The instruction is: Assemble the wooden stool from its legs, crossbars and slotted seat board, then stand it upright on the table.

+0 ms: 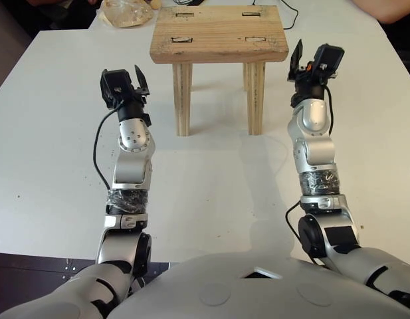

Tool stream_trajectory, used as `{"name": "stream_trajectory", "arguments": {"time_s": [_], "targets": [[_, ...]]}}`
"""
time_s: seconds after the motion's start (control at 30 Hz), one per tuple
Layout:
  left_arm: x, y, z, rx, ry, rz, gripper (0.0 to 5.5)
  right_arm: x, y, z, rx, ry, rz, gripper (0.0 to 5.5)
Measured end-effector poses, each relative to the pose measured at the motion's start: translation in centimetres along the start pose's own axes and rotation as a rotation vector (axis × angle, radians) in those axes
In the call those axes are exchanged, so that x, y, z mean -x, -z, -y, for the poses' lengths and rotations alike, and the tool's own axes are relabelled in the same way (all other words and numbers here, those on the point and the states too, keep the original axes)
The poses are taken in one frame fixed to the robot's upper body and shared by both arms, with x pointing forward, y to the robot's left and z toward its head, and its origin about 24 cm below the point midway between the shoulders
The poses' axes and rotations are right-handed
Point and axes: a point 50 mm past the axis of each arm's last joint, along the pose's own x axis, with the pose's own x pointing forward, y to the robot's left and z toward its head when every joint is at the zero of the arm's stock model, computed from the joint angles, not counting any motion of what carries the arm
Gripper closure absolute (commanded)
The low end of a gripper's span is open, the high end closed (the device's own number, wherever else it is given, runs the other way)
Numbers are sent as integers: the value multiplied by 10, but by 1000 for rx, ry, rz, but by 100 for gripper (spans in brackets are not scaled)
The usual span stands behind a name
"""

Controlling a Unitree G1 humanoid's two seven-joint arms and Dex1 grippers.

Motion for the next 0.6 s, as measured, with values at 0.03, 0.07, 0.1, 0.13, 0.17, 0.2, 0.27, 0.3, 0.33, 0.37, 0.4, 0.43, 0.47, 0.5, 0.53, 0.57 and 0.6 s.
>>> {"name": "stream_trajectory", "arguments": {"time_s": [0.03,0.07,0.1,0.13,0.17,0.2,0.27,0.3,0.33,0.37,0.4,0.43,0.47,0.5,0.53,0.57,0.6], "targets": [[0,0,0,2,0,4,187,0,2,0,4,1,-4,228],[0,0,1,1,1,6,187,0,3,0,6,2,-7,228],[1,0,2,0,3,10,187,0,4,0,11,3,-7,228],[1,1,2,1,4,9,187,0,5,0,15,4,-8,228],[1,2,2,-1,4,7,187,0,5,0,15,4,-7,228],[1,4,2,-1,2,0,187,1,6,0,17,6,-7,228],[1,5,2,-3,-1,-5,187,1,7,1,30,10,-6,228],[1,6,1,-4,-3,-4,187,1,9,1,30,14,-9,228],[1,6,1,-3,-4,-3,187,1,9,1,29,15,-14,228],[1,6,0,-1,-4,-2,187,1,10,0,27,16,-17,228],[1,6,0,-1,-5,-1,187,1,11,0,26,17,-19,228],[1,7,0,-3,-5,-3,187,1,11,0,22,19,-22,228],[1,8,0,-4,-5,-7,187,1,12,0,20,21,-24,228],[1,10,0,-4,-5,-12,187,1,12,0,19,22,-26,228],[1,11,1,-2,-4,-18,181,1,12,0,19,19,-27,215],[1,11,1,0,-2,-20,181,1,12,0,20,14,-27,204],[2,12,2,2,1,-23,181,2,12,-1,22,10,-27,192]]}}
